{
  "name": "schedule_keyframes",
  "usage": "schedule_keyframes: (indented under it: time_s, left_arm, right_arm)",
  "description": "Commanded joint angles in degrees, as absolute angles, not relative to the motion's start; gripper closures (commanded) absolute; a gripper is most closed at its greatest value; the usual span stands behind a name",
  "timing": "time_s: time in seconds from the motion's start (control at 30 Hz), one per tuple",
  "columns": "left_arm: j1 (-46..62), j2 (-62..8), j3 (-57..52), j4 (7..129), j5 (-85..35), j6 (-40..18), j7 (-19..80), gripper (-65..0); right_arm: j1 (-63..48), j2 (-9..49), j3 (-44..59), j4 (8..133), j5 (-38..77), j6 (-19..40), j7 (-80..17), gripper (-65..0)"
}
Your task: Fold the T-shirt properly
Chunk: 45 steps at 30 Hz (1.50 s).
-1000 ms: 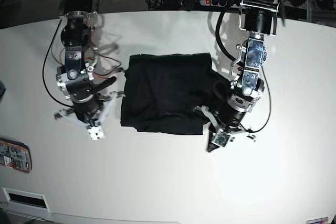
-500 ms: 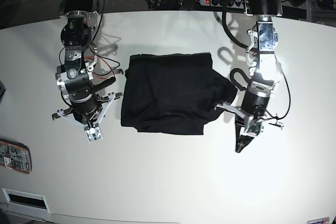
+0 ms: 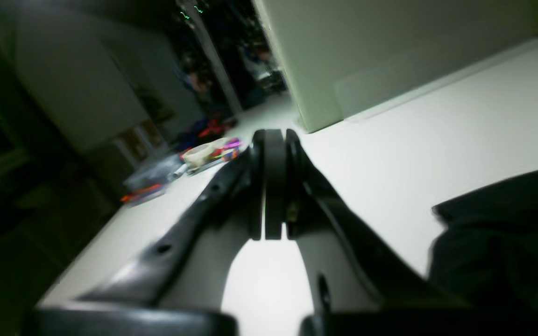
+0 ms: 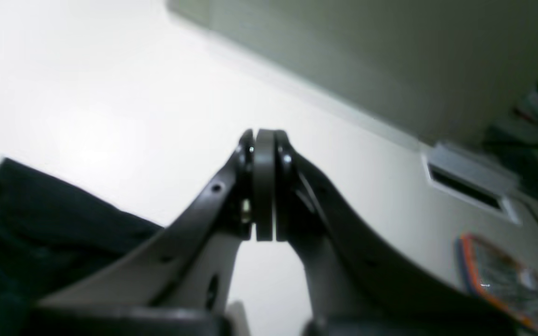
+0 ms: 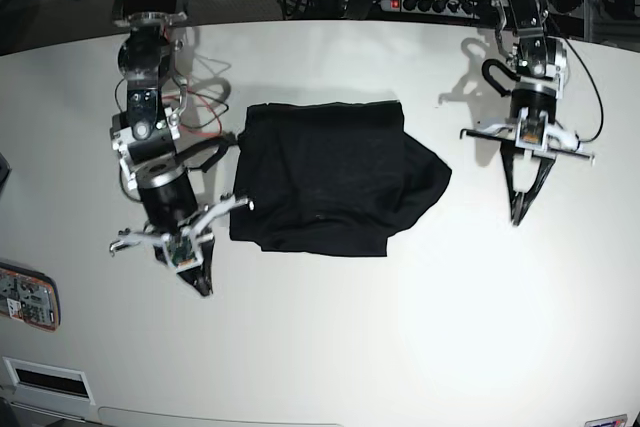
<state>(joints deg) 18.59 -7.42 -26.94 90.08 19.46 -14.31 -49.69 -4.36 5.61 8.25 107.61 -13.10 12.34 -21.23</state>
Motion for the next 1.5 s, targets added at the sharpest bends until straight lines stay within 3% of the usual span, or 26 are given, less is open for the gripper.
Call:
schedule_keyframes:
  time_s: [0.0,0.2,0.53,0.7,0.87,1.03,1.27,1.47]
  left_arm:
    - [19.30,-6.64,-28.79,91.03,19.38,-14.02,-53.23,0.0]
    - [25.27,-5.05,-34.77,91.03,20.18,-14.02,-61.05,0.0]
    - [35.03,-3.91,-38.11,87.34,20.00,-13.93,-61.32,0.0]
    - [38.99,-4.70,-38.11,82.33,20.44,-13.93,-61.49,0.0]
    - [45.41,-14.37,-37.41,73.45,20.53,-13.93,-61.49,0.0]
    - [52.62,-18.33,-36.70,69.93,20.09,-13.93,-61.49,0.0]
    - [52.53,-17.19,-35.21,66.15,21.05,-13.93,-61.49,0.0]
    - [47.96,-18.77,-26.77,50.07,26.95,-13.93,-61.41,0.0]
  right_arm:
    - [-5.05,5.85,8.40,108.44,-12.70,12.00,-18.07,0.0]
    - [-14.99,8.84,8.13,108.35,-12.70,12.00,-3.74,0.0]
    - [-34.15,9.45,12.88,107.03,-12.62,12.00,13.76,0.0]
    - [-40.66,9.45,16.04,97.36,-12.62,12.00,23.34,0.0]
    - [-46.37,9.27,23.87,89.27,-12.62,12.00,36.53,0.0]
    - [-51.65,9.19,30.11,83.03,-12.62,11.91,47.43,0.0]
    - [-55.43,9.19,35.65,73.27,-12.62,11.91,58.59,0.0]
    - [-55.08,9.10,33.98,56.22,-14.37,11.91,66.15,0.0]
